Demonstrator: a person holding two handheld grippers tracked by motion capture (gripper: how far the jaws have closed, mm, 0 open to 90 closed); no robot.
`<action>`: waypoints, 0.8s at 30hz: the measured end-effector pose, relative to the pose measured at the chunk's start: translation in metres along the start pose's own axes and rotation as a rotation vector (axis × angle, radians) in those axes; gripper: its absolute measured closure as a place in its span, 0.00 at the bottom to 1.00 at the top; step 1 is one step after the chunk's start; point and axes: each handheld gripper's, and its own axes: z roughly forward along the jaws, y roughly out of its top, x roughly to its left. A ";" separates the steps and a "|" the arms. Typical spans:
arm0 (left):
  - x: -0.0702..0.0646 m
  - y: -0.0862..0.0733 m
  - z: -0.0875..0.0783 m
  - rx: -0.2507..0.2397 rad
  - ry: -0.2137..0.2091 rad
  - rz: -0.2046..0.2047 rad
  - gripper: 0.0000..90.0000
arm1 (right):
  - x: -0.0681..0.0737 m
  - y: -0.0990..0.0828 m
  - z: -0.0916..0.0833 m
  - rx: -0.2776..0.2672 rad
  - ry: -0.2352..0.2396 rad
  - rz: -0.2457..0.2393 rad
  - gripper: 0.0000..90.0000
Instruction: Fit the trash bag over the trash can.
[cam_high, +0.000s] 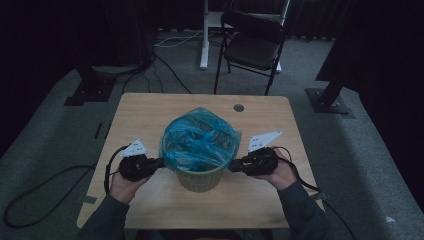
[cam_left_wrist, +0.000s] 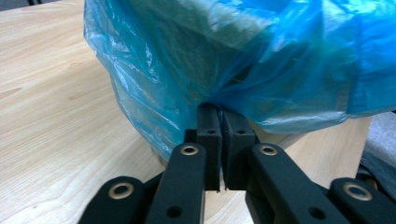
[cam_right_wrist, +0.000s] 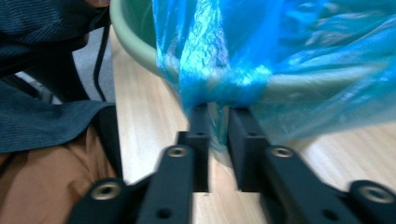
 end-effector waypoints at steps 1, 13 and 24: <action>0.001 0.000 -0.002 -0.006 0.004 -0.005 0.95 | -0.001 0.000 -0.005 -0.014 -0.004 0.000 0.81; 0.005 0.004 -0.005 -0.035 0.021 -0.015 0.94 | -0.020 0.020 -0.037 -0.125 -0.205 0.021 0.74; 0.005 0.008 -0.001 -0.034 0.017 -0.008 0.94 | -0.045 0.054 -0.007 -0.093 -0.337 0.015 0.77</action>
